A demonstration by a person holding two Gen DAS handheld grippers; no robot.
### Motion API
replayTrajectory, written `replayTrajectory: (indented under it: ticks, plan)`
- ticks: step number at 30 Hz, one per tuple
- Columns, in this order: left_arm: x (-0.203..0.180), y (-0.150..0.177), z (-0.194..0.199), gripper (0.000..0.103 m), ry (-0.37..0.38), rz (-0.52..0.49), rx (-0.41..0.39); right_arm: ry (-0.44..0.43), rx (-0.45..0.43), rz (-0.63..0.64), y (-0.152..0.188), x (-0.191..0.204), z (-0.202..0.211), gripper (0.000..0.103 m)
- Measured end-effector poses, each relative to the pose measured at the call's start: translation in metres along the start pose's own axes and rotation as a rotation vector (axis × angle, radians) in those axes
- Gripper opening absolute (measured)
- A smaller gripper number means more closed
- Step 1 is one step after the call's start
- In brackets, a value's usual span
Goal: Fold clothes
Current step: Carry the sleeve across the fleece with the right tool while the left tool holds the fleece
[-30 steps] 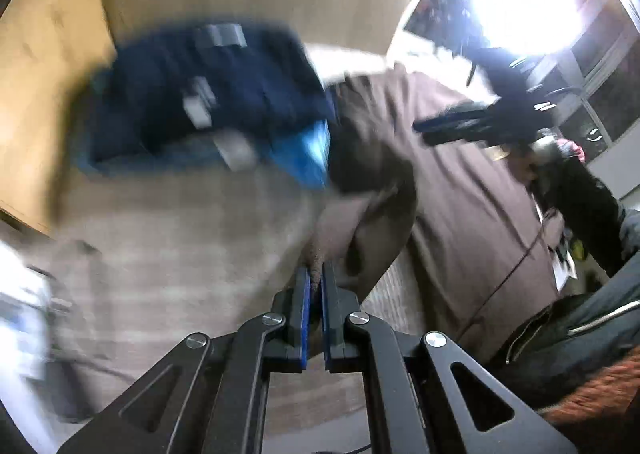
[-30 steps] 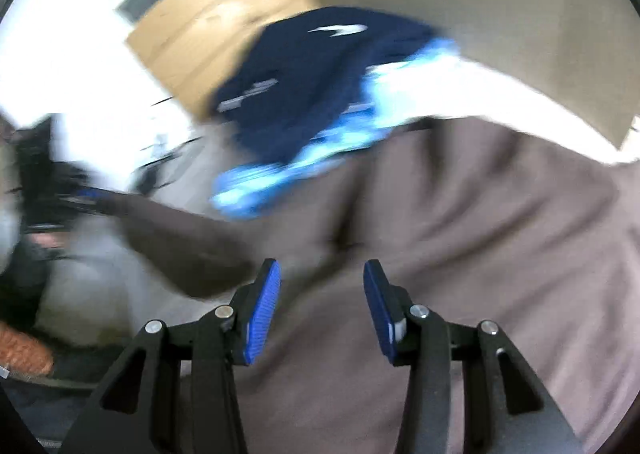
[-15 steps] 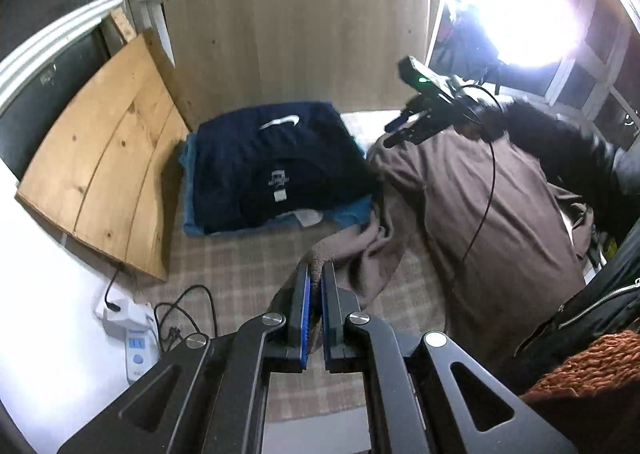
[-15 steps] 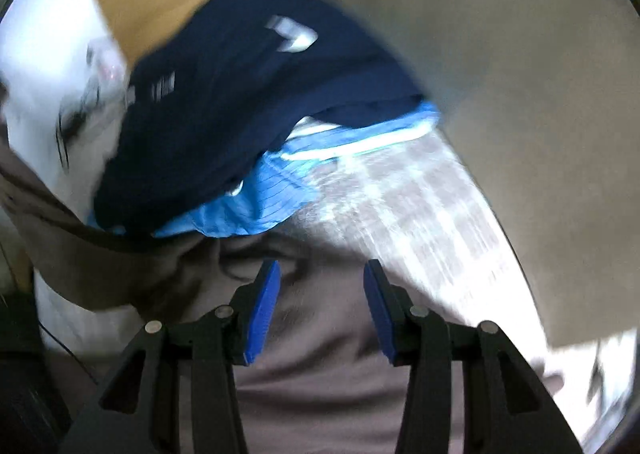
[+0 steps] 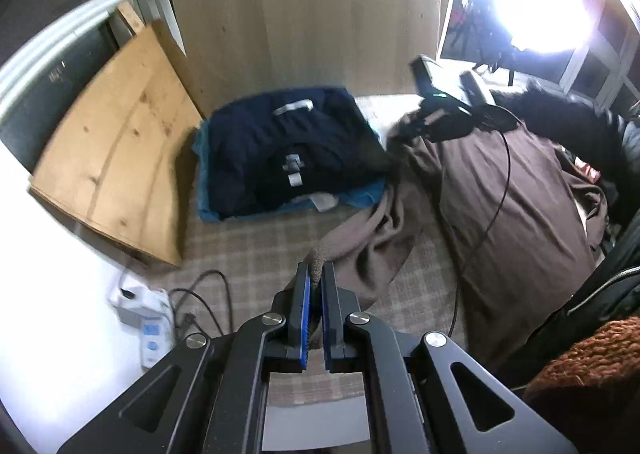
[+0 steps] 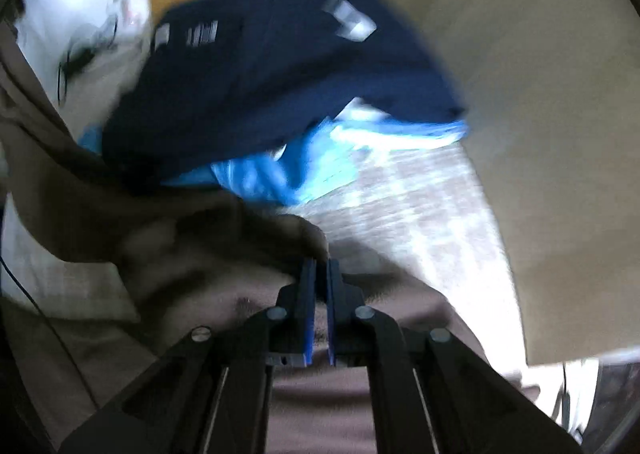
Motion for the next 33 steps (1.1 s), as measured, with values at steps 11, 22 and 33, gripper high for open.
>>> replayTrajectory:
  ticks: [11,22,33]
  plan:
    - [0.095,-0.014,-0.025,0.004,-0.094,0.204,0.006,0.0,-0.154,-0.173,-0.003,-0.029,0.011,0.003]
    - [0.136,-0.042,-0.086,0.004,-0.023,0.204,0.159,-0.129,-0.148,-0.142,-0.023,-0.018,0.012,0.019]
    - [0.074,-0.056,-0.039,0.004,-0.014,0.017,0.098,-0.229,-0.377,0.521,-0.132,0.2,0.109,0.045]
Point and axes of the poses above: each gripper's, at about its wrist camera, not at the fingertips, and z roughly against the way its jaws point, x to its left, y to its underside, the point moved 3 cm from there along -z, roughly the way its jaws point, and after that the axes turned 15 degrees about x, right-handed, at the moved point
